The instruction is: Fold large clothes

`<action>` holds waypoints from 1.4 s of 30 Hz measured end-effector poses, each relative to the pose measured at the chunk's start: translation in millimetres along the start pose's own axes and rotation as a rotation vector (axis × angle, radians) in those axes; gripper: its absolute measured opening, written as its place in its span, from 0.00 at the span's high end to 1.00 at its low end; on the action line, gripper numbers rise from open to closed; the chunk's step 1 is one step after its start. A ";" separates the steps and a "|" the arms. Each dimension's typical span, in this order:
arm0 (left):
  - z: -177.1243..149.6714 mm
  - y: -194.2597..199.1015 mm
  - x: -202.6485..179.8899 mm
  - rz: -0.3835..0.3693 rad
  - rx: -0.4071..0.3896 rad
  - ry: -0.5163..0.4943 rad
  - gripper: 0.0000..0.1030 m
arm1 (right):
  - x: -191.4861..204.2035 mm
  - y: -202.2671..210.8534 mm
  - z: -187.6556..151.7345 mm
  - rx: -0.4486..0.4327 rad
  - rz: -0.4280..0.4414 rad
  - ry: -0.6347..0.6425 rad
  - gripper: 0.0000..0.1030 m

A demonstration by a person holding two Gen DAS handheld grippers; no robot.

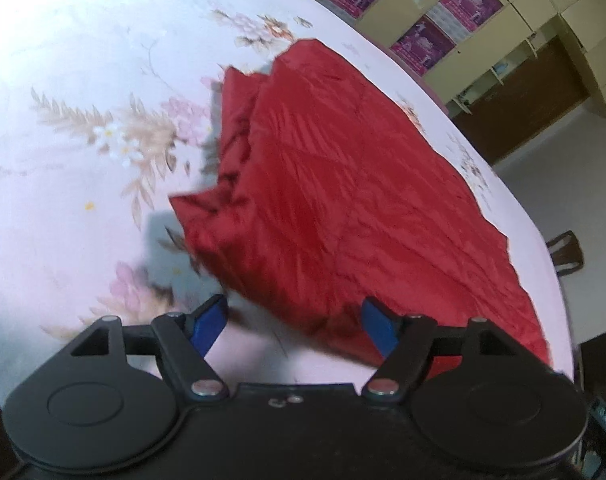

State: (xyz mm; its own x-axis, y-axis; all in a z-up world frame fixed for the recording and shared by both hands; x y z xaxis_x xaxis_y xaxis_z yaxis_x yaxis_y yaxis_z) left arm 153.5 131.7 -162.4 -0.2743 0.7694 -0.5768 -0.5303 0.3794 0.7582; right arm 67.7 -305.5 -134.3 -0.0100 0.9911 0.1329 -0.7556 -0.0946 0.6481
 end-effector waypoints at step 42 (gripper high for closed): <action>16.9 -24.2 5.7 -0.108 -0.059 0.127 0.78 | 156.9 -172.5 21.7 0.131 0.174 0.428 0.85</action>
State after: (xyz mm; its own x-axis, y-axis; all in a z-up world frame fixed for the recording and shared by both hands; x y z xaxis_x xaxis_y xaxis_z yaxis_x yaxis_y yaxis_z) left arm 178.4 135.6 -178.9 -0.3108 0.6531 -0.6905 -0.6071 0.4226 0.6730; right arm 210.7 -135.8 -208.9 -0.4182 0.9067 -0.0551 -0.6302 -0.2459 0.7365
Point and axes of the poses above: each gripper's, at about its wrist camera, not at the fingertips, and y roughly against the way its jaws point, x to its left, z to its top, the point moved 7 cm from there along -y, roughly the way its jaws point, and after that the axes turned 10 degrees about y, right-handed, at the moved point
